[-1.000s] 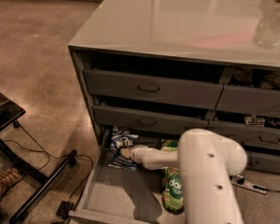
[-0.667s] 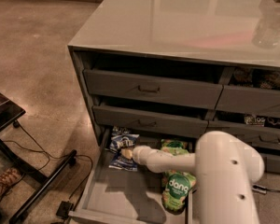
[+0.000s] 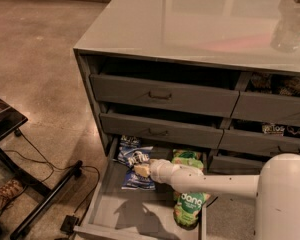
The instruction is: Pick blue chip bag from bottom drawer and place on counter
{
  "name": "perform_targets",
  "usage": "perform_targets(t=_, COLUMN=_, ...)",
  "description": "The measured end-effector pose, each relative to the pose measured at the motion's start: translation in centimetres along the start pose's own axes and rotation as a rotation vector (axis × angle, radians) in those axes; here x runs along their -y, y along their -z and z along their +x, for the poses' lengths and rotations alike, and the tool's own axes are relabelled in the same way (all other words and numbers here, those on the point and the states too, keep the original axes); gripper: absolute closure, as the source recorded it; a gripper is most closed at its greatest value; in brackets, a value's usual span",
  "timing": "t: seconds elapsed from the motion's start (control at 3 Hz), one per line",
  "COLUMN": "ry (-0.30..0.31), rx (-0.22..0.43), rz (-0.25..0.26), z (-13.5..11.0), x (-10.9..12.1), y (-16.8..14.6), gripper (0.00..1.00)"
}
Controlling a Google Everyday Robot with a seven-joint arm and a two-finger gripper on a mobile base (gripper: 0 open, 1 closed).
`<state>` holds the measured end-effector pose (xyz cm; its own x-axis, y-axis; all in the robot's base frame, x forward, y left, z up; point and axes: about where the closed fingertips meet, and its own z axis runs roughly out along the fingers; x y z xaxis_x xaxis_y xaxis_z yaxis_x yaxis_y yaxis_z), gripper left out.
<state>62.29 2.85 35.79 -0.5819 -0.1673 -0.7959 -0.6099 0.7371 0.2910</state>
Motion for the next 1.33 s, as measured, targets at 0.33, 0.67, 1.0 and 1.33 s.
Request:
perform_targets(t=0.33, ry=0.000, rx=0.000, rz=0.000, z=0.0, x=0.0, y=0.0, gripper=1.00)
perform_targets(t=0.67, ry=-0.008, rx=0.038, rz=-0.006, z=-0.4, x=-0.7, y=2.0, gripper=1.00)
perform_targets(t=1.0, ry=0.021, rx=0.153, rz=-0.008, z=-2.5, x=-2.8, y=7.4, gripper=1.00)
perform_targets(t=1.33, ry=0.036, rx=0.275, rz=0.012, z=-3.1, x=-4.6, y=13.8, gripper=1.00)
